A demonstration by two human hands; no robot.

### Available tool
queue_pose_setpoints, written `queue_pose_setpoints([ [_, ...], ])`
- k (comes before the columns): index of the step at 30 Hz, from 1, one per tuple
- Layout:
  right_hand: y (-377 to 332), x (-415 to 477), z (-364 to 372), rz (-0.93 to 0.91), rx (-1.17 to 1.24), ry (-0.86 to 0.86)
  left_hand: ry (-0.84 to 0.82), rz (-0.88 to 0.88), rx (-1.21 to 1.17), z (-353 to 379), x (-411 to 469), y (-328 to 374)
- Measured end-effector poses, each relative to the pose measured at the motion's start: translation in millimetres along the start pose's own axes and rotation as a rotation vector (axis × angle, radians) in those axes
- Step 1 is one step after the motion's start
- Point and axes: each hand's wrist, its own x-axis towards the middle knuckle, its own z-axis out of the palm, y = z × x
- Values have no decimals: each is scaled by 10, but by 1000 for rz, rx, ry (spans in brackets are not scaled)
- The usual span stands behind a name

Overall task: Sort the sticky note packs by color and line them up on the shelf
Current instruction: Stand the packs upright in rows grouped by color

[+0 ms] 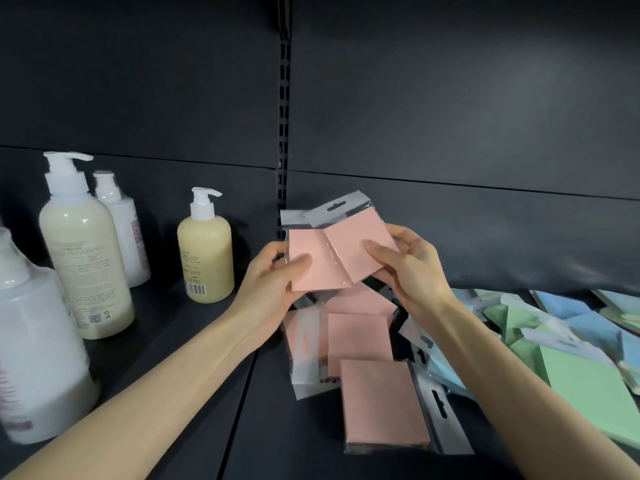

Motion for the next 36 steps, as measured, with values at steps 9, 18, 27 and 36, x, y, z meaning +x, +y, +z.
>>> queue_pose_setpoints([
  [9, 95, -71, 146, -3, -422, -7, -33, 66, 145, 53, -78, -48],
  [18, -86, 300, 26, -68, -608, -180, 1, 231, 567, -19, 264, -27],
  [27, 128, 782, -60, -55, -1001, -129, 82, 229, 826, -66, 749, -217],
  [36, 272, 919, -73, -28, -1064, -112, 132, 164, 954, -175, 841, -361],
])
